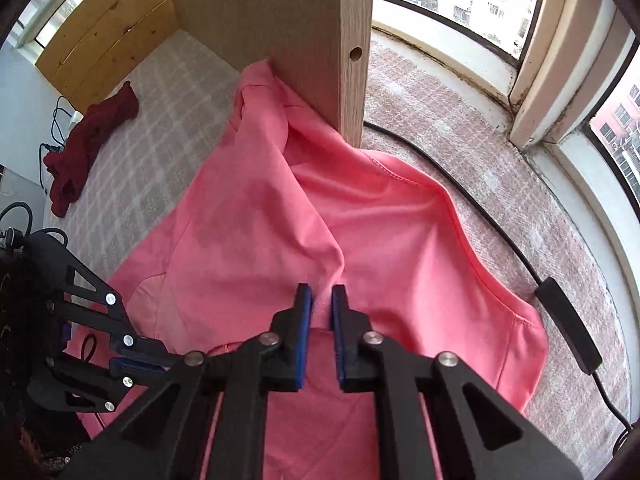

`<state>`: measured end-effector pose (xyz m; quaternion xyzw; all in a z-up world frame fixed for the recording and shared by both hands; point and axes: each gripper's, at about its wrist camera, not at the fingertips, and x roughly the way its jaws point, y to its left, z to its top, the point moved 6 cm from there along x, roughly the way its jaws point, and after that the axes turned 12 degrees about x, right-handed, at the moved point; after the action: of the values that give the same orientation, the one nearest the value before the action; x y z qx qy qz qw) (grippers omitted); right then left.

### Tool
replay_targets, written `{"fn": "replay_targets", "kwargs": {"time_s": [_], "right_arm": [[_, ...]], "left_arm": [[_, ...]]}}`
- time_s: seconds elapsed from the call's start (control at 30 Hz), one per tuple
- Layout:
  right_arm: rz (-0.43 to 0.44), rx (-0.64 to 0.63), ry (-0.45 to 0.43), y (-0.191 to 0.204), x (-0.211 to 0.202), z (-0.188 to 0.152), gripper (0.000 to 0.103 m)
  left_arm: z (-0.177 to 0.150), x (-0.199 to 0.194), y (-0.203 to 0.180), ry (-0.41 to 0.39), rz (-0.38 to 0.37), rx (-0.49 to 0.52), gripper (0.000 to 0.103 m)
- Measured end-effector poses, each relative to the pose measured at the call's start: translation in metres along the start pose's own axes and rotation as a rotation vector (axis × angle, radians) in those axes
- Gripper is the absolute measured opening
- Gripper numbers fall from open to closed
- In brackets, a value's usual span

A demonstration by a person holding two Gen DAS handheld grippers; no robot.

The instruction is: Fold clothes

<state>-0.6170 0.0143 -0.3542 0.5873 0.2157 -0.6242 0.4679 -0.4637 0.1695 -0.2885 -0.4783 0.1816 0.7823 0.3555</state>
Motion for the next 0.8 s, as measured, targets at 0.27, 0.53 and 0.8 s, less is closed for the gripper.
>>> {"fn": "replay_targets", "kwargs": {"time_s": [0.27,0.53,0.8], "right_arm": [[-0.097,0.017,-0.024,-0.01,-0.025,0.009,0.007],[-0.054,0.009,-0.112,0.011,-0.038,0.024,0.021],[-0.148,-0.064,-0.083,0.035,0.018,0.036,0.021]], "left_arm": [[0.002,-0.014,0.007,-0.057,-0.138,-0.07,0.014],[-0.017,-0.025,0.032,-0.043,-0.063,-0.15,0.03],[-0.052,-0.03,0.046,0.037,0.001,-0.16,0.03]]}}
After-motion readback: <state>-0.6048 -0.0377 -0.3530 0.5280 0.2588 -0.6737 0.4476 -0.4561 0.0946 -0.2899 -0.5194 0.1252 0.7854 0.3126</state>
